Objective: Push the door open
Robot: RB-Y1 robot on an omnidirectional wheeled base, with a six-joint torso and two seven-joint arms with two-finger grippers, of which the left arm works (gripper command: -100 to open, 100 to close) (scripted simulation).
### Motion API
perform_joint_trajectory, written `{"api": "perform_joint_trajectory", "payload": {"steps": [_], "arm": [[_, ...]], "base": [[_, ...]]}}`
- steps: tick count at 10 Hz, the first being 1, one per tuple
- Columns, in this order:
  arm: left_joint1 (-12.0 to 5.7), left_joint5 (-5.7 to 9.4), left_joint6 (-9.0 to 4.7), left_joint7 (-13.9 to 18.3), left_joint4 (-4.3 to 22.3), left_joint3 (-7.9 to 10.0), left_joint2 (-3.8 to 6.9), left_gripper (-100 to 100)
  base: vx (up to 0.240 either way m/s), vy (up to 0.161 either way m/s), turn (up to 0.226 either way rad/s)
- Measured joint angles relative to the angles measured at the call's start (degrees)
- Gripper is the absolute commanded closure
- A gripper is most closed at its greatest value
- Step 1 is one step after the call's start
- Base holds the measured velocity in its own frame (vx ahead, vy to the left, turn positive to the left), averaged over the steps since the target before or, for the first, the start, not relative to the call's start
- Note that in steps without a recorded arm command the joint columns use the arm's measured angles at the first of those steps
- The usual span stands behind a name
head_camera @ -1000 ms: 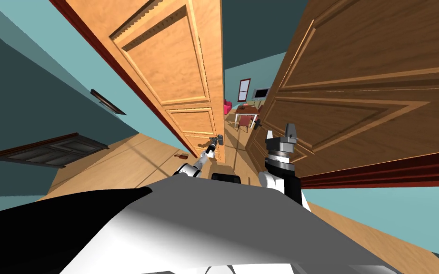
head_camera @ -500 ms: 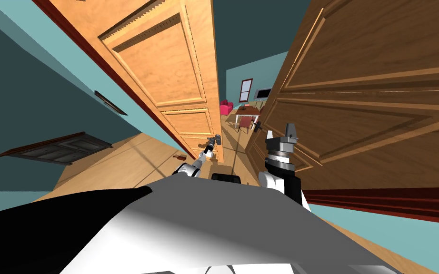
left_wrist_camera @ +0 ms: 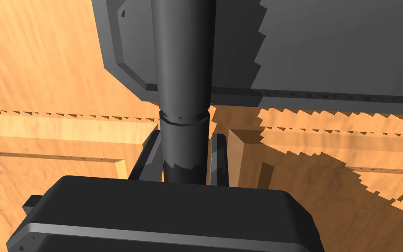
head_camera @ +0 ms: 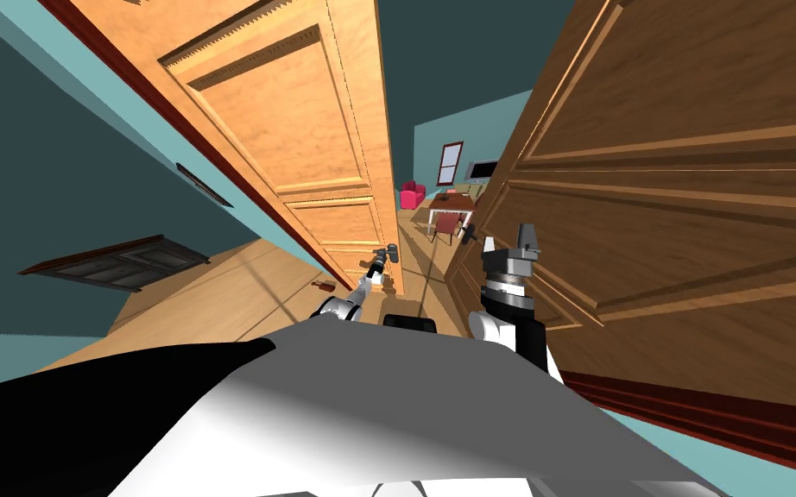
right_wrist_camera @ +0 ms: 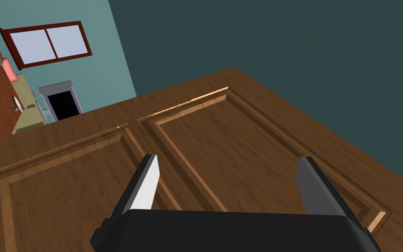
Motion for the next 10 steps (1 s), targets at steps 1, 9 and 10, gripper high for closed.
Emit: {"api": "perform_joint_trajectory", "payload": {"steps": [1,9,10], "arm": [[0.04,0.17,-0.19,-0.3,0.4,0.74,0.25,100],[-0.28,1.25,-0.72,-2.2,1.9,5.58,1.62,100],[-0.27,1.39,-0.75,-2.4,2.2,6.11,1.82,100]], "base": [[0.127,-0.143,0.079],[0.123,-0.115,0.062],[0.159,-0.107,0.04]]}}
